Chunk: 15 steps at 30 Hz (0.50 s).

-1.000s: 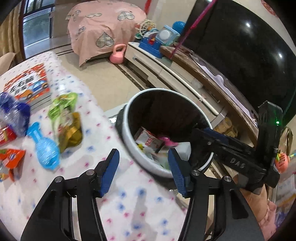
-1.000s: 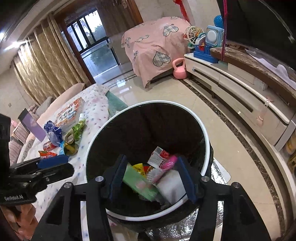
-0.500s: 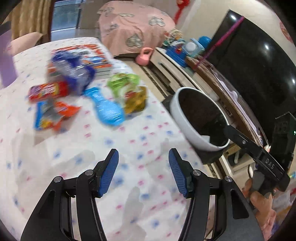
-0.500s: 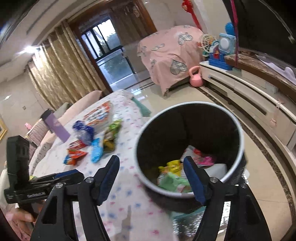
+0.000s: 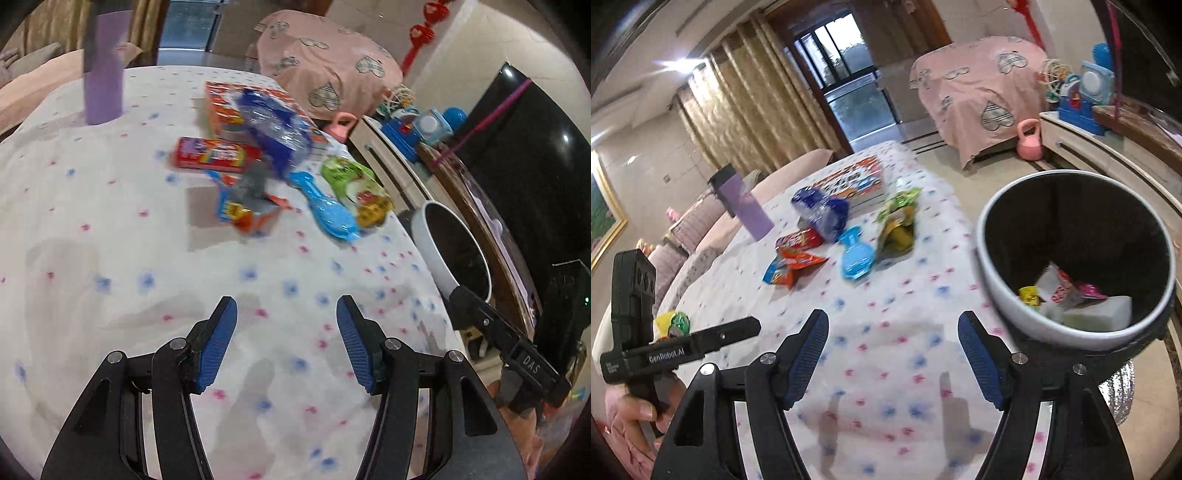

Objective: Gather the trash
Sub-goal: 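Move both grippers back to the table toward the orange wrapper and blue comb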

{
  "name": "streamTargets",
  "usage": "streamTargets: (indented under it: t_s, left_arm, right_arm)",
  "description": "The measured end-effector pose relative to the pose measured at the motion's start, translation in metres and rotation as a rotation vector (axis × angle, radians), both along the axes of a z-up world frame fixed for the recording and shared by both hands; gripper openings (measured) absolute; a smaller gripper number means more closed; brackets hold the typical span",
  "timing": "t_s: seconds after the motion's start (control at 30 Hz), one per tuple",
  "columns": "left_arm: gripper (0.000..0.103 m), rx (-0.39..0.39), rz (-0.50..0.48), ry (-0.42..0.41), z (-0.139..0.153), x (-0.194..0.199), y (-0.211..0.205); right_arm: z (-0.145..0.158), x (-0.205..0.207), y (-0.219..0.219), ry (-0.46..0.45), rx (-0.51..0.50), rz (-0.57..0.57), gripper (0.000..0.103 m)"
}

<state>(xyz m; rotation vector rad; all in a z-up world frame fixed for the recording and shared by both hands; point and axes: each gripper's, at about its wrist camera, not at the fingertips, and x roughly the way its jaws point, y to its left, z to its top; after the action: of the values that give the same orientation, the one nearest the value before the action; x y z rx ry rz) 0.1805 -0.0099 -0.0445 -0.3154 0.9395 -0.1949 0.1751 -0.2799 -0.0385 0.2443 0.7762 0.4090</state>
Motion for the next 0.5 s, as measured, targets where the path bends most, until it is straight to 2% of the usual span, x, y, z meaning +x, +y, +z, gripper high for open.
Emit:
streamTargets:
  t_s: [0.5]
  left_arm:
    - [0.057,0.021,0.055,0.002,-0.002,0.032,0.032]
  right_arm:
    - [-0.003,0.029,0.054,-0.016,-0.063,0.122,0.074]
